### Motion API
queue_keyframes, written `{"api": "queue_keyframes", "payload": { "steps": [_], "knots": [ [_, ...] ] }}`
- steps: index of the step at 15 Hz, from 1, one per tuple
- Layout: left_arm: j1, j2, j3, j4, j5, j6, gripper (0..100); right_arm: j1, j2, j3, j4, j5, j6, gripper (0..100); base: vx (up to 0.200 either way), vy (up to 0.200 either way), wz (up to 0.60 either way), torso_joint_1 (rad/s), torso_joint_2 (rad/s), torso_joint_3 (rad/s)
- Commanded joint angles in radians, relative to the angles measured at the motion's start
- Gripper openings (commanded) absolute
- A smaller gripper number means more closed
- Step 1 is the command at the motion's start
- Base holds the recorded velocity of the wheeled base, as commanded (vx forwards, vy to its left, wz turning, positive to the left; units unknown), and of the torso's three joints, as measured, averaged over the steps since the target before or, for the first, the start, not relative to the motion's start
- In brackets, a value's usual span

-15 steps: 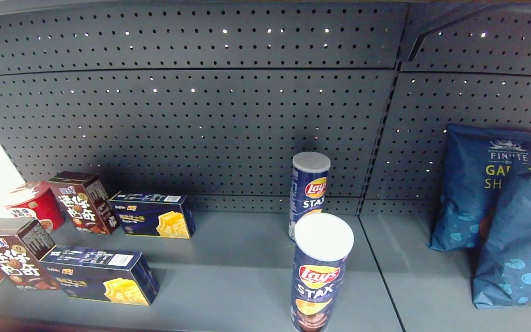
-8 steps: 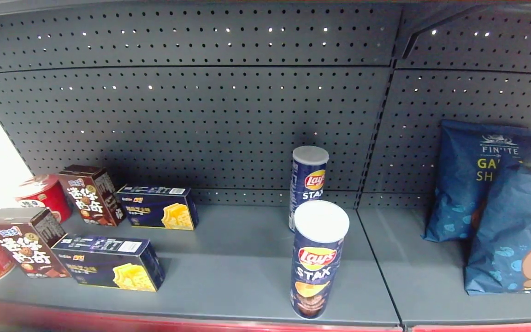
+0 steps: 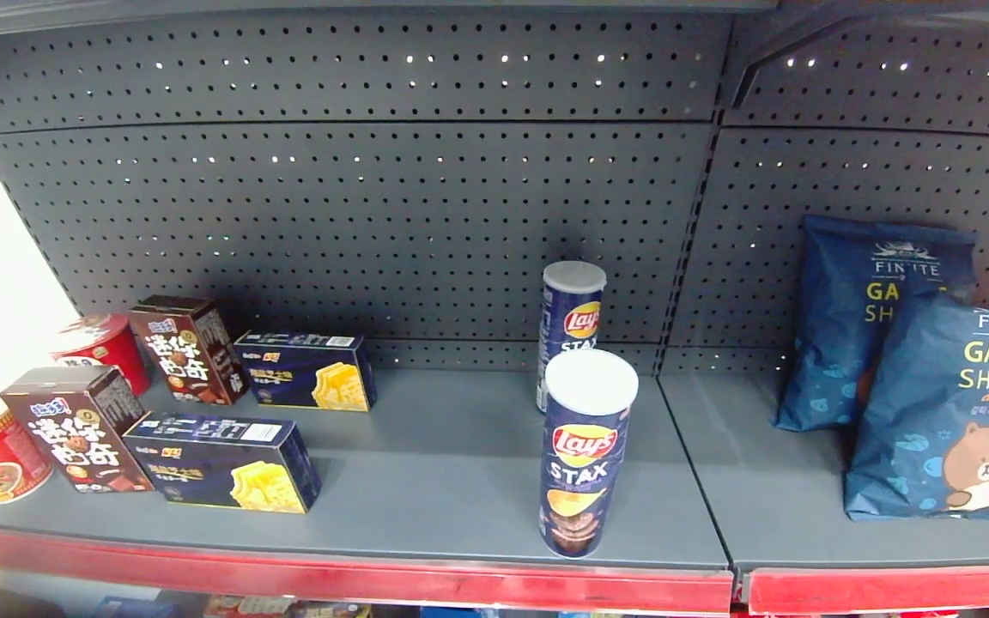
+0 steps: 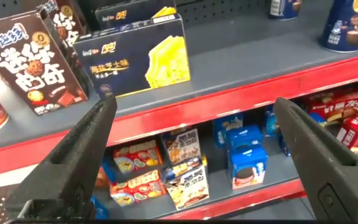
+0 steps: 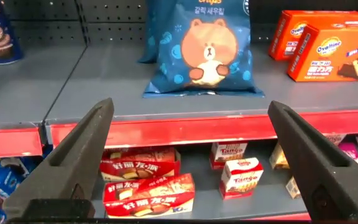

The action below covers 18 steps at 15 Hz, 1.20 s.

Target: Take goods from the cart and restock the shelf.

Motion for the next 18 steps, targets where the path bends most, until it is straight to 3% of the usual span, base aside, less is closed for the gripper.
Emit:
{"api": "queue_keyframes", "payload": {
  "steps": [1, 18],
  "knots": [
    [0.000, 0.004, 0.000, 0.000, 0.002, 0.000, 100, 0.000, 0.002, 0.000, -0.001, 0.000, 0.000, 100, 0.000, 0.000, 0.00, 0.000, 0.00, 0.000],
    [0.000, 0.004, 0.000, 0.000, 0.008, 0.004, 100, 0.000, 0.003, 0.000, -0.001, 0.000, 0.000, 100, 0.000, 0.000, 0.00, 0.000, 0.00, 0.000]
  ]
}}
